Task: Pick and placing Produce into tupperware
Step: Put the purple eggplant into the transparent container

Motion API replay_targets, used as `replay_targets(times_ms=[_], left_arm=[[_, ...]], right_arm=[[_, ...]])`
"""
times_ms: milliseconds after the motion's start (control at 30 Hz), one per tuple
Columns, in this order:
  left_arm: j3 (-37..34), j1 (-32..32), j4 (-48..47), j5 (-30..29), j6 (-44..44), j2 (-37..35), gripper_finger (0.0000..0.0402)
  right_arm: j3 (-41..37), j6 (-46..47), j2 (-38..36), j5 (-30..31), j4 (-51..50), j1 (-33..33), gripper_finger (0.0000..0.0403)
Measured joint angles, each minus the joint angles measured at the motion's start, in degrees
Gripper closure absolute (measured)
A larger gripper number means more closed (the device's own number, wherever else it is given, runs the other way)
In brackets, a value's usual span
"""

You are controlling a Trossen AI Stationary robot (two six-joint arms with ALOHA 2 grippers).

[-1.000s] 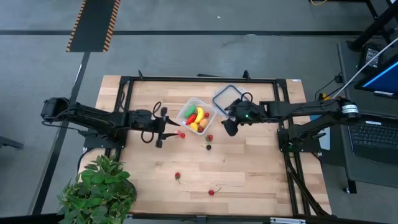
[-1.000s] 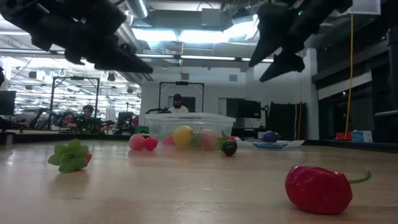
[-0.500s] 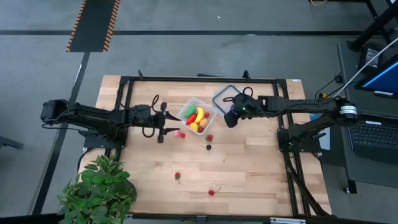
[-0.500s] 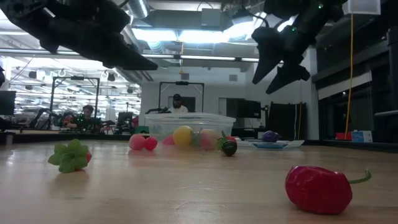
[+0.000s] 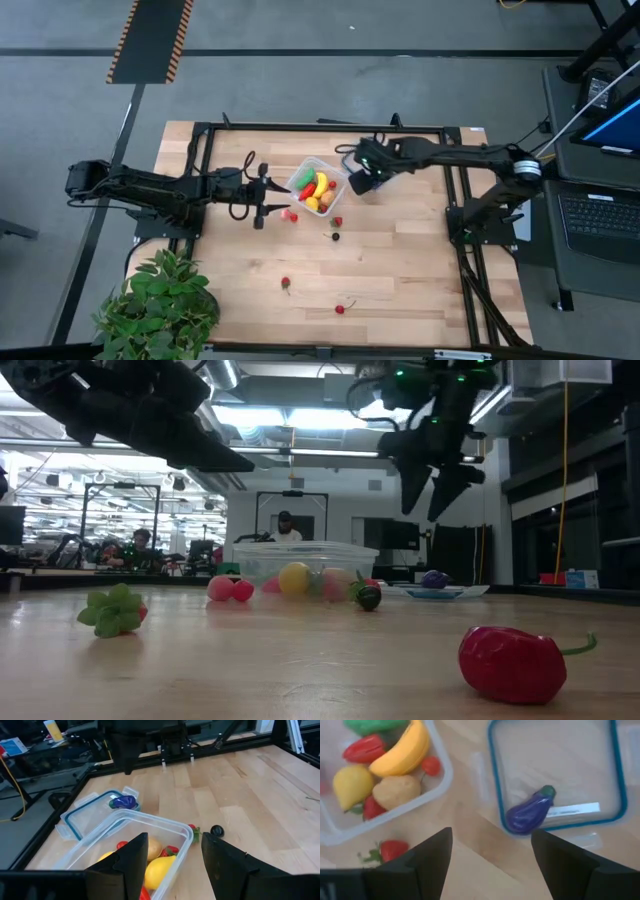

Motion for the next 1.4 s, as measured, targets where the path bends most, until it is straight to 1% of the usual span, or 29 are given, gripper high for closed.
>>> replay_targets(times_ms=[167,333,400,533,733,933,1400], left_arm=[[0.00,0.00,-0.33,0.00,0.00,0.00,0.0223],[0.00,0.00,-1.01,0.04,-0.02,0.01,0.0223],[0.00,0.00,-1.21,0.05,-0.03,0.02,0.0223],[0.00,0.00,-1.22,0.09,-0.02,0.02,0.0223],[0.00,-0.18,-1.22,0.17,-0.07,0.02,0.0223],[0.00,-1.68,-1.22,0.20,-0.01,0.01,0.0223],[0.00,-2.43,-1.61,0.20,-0.02,0.02,0.0223]], right_arm=[[4.72,4.68,4.89,-0.01,-5.22,-2.57,0.0131],[5.03,9.11,7.21,-0.12,-9.23,-5.60,0.0131],[5.01,11.50,7.58,-1.69,-10.41,-6.54,0.0131],[4.27,11.73,7.88,-4.61,-8.80,-7.13,0.0131],[4.28,14.06,7.88,-4.76,-6.81,-7.13,0.0131],[4.27,15.83,8.73,-4.72,-6.48,-7.13,0.0131],[4.23,15.99,12.47,-5.92,-5.00,-7.77,0.0131]])
